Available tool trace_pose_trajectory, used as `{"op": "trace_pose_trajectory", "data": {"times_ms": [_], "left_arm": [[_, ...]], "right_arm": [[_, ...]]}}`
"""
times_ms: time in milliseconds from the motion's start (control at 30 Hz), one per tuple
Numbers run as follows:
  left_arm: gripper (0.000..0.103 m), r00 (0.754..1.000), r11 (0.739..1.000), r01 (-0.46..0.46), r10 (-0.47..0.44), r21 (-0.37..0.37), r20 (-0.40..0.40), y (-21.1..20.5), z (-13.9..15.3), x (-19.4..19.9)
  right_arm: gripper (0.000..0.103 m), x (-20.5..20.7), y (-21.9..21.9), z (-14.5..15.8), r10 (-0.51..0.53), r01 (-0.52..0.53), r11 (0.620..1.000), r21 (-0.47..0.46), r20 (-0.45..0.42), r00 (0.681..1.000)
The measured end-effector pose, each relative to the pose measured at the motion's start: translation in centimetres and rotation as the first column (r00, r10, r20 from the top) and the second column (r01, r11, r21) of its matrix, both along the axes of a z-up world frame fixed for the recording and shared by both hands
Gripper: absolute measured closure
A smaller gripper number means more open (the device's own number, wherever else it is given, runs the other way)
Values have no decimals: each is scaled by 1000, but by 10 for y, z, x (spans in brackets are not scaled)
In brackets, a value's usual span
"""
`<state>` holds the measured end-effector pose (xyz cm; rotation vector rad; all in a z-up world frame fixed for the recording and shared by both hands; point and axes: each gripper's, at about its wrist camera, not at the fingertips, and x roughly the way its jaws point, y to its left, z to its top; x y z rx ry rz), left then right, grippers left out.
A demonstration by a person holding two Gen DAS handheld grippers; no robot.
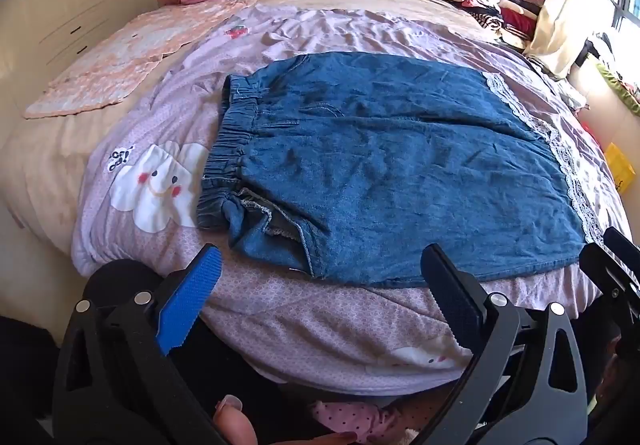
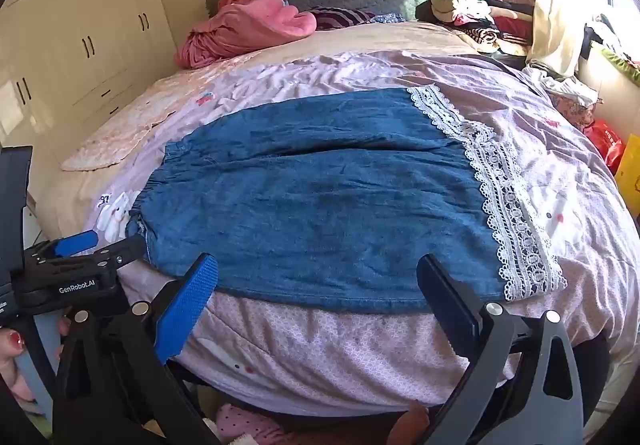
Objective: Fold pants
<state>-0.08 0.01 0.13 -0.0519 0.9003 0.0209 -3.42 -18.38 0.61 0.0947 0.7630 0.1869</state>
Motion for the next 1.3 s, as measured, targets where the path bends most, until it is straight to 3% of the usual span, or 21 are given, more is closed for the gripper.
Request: {"op": "trace_pose_trajectory", "data": {"times_ms": [1300], "left_arm": [[9, 999, 999, 44, -44, 3, 30, -12, 9, -2]], "right_arm": [[4, -5, 4, 7, -7, 9, 999, -40, 35, 999]]}}
